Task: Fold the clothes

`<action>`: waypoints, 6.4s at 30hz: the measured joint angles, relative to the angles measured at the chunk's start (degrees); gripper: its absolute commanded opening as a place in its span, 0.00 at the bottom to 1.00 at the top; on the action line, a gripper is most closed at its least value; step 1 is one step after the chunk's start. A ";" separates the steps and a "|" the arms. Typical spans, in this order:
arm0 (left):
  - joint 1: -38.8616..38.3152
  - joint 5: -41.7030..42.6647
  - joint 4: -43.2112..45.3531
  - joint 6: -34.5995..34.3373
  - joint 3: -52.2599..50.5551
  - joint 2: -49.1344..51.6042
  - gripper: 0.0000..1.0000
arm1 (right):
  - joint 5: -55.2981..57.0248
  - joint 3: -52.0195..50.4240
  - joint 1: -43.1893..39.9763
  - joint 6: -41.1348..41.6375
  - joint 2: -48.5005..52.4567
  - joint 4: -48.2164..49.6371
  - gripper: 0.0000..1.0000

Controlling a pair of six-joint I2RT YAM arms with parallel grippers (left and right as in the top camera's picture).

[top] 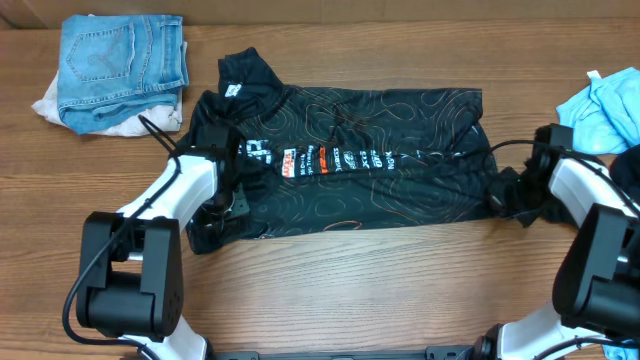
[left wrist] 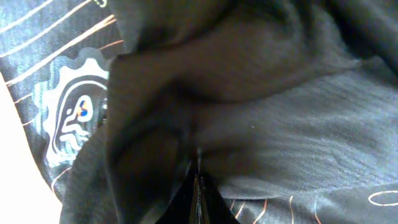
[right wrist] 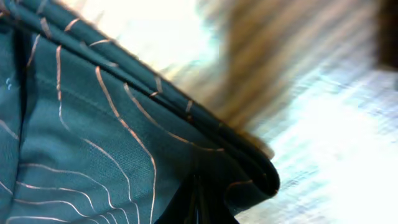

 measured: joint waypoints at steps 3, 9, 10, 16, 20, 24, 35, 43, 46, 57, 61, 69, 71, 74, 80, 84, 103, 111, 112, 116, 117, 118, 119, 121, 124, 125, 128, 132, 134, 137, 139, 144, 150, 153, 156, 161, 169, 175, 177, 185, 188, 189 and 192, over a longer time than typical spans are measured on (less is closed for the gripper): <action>0.83 1.77 -1.79 -0.04 0.00 0.00 0.04 | -0.42 -0.02 -1.62 0.63 0.00 -1.60 0.04; 0.96 4.98 -5.66 -0.20 -1.29 -0.02 0.04 | -0.35 -0.02 -3.37 1.77 0.00 -3.91 0.04; 0.98 5.42 -5.77 -0.20 -1.62 -0.13 0.04 | -0.20 -0.02 -3.61 2.21 0.00 -4.37 0.04; 1.33 7.96 -5.81 -0.44 -4.04 -1.36 0.04 | 0.70 -0.15 -6.47 4.04 0.00 -7.06 0.04; 1.33 8.22 -5.79 -0.63 -4.20 -1.44 0.04 | 0.61 -0.46 -8.90 5.05 0.00 -8.46 0.04; 1.33 8.44 -5.86 -0.66 -4.22 -1.44 0.04 | 0.87 -0.55 -10.43 6.10 -0.02 -9.27 0.04; 1.29 9.60 -11.52 -0.63 -1.07 1.18 0.04 | 7.82 -0.09 -13.66 8.46 -6.58 -12.74 0.33; 0.50 5.20 -17.97 -0.63 11.19 3.34 0.13 | 2.08 14.80 -13.55 0.31 -10.05 -16.06 1.00; -0.20 4.00 -19.67 -0.57 18.86 3.34 0.26 | -4.37 18.91 -13.51 -2.45 -10.12 -11.63 0.99; -1.09 3.19 -9.38 4.44 35.12 3.34 0.93 | -15.13 20.28 -6.82 -7.41 -8.37 7.56 0.99; -1.09 3.39 -2.43 7.89 37.44 3.34 0.88 | -15.89 20.35 -2.51 -8.94 -3.89 14.38 0.99; -1.09 1.25 7.50 14.88 39.60 6.64 0.87 | -14.47 20.35 1.05 -10.05 2.71 20.41 1.00; -1.09 0.04 8.50 17.33 40.70 9.60 0.87 | -13.57 20.35 1.73 -10.49 3.56 20.57 1.00; -1.09 -1.20 9.99 20.85 42.47 14.99 0.85 | -11.80 20.35 2.91 -10.88 4.50 20.46 1.00; -1.09 -2.03 14.03 25.22 44.24 24.24 0.79 | -8.17 20.35 4.50 -11.56 4.70 18.60 1.00; -1.09 -2.36 15.93 27.06 44.52 26.51 0.79 | -6.23 20.35 4.55 -12.11 4.70 17.22 1.00; -1.09 -6.08 24.65 32.02 44.92 28.48 0.72 | -4.94 20.35 5.22 -13.00 4.70 16.31 1.00; -1.09 -4.24 24.22 32.61 44.92 28.55 0.74 | -4.96 20.35 5.31 -13.03 4.70 16.28 1.00; -1.09 -4.09 24.22 32.72 44.92 28.57 0.74 | -4.94 20.35 5.31 -13.03 4.70 16.31 1.00; -1.09 -3.85 24.15 32.96 44.94 29.38 0.74 | -4.94 20.35 5.31 -13.03 4.70 16.31 1.00; -1.11 -3.82 24.15 32.98 44.98 29.92 0.74 | -4.94 20.35 5.31 -13.05 4.76 16.31 1.00; -1.11 -3.72 24.17 33.03 44.98 30.38 0.74 | -4.94 20.35 5.31 -13.14 4.83 16.28 1.00; -1.11 -3.72 24.20 33.07 44.98 30.75 0.74 | -4.94 20.35 5.31 -13.16 4.87 16.31 1.00; -1.11 -3.72 24.20 33.09 44.98 31.52 0.73 | -4.94 20.35 5.31 -13.18 5.05 16.28 1.00; -1.11 -3.56 24.24 33.11 45.29 31.82 0.73 | -4.94 20.35 5.31 -13.18 5.40 16.31 0.99; -1.11 -3.54 24.24 33.09 45.33 31.93 0.71 | -4.94 20.35 5.31 -13.18 5.51 16.33 0.98; -1.11 -3.56 24.46 33.18 45.42 32.09 0.57 | -4.87 20.35 5.31 -13.11 5.90 16.39 0.86; -1.11 -4.39 25.09 33.53 45.42 32.41 0.25 | -4.22 20.35 5.31 -13.18 6.27 17.40 0.82; -1.22 -4.76 25.09 33.29 45.42 32.52 0.12 | -3.98 20.35 5.31 -13.18 6.29 18.38 0.80; -1.38 -5.03 25.11 33.22 45.42 32.63 0.04 | -3.91 20.35 5.31 -13.18 6.32 19.43 0.79; -1.46 -5.07 25.11 32.96 45.42 32.65 0.04 | -3.89 20.35 5.31 -13.18 6.49 19.78 0.80; -1.49 -5.07 25.11 32.85 45.42 32.68 0.04 | -3.89 20.35 5.31 -13.20 8.52 20.61 0.80; -1.46 -5.07 25.33 32.85 45.42 32.70 0.04 | -3.87 20.35 5.31 -13.16 10.19 23.71 0.80; -1.46 -5.07 25.33 32.85 45.42 32.70 0.04 | -3.89 20.35 5.31 -13.18 10.78 26.05 0.80; -1.46 -5.07 25.33 32.85 45.42 32.70 0.04 | -3.89 20.35 5.31 -13.16 12.44 27.65 0.79; -1.46 -5.07 25.35 32.85 45.42 32.70 0.04 | -3.89 20.35 5.31 -13.16 15.78 29.59 0.76; -1.46 -5.07 25.33 32.85 45.42 32.70 0.04 | -2.80 20.35 5.29 -13.18 17.84 33.79 0.75; -1.46 -5.07 25.33 32.76 45.42 32.70 0.04 | -1.07 20.35 5.31 -13.18 17.90 34.16 0.74; -1.46 -5.07 25.33 32.41 45.42 32.70 0.04 | -0.90 20.35 5.31 -13.18 18.16 34.16 0.74; -1.46 -5.07 25.35 31.52 45.42 32.70 0.04 | -0.81 20.37 5.31 -13.16 19.63 34.34 0.70; -1.46 -5.07 25.35 31.52 45.42 32.70 0.04 | -0.55 20.37 5.31 -13.18 19.63 34.32 0.65; -1.46 -5.07 25.35 31.52 45.42 32.70 0.04 | -0.39 20.37 5.31 -13.16 19.65 34.34 0.64; -1.46 -5.07 25.35 31.45 45.42 32.70 0.04 | 0.52 20.37 5.44 -13.16 19.65 34.38 0.64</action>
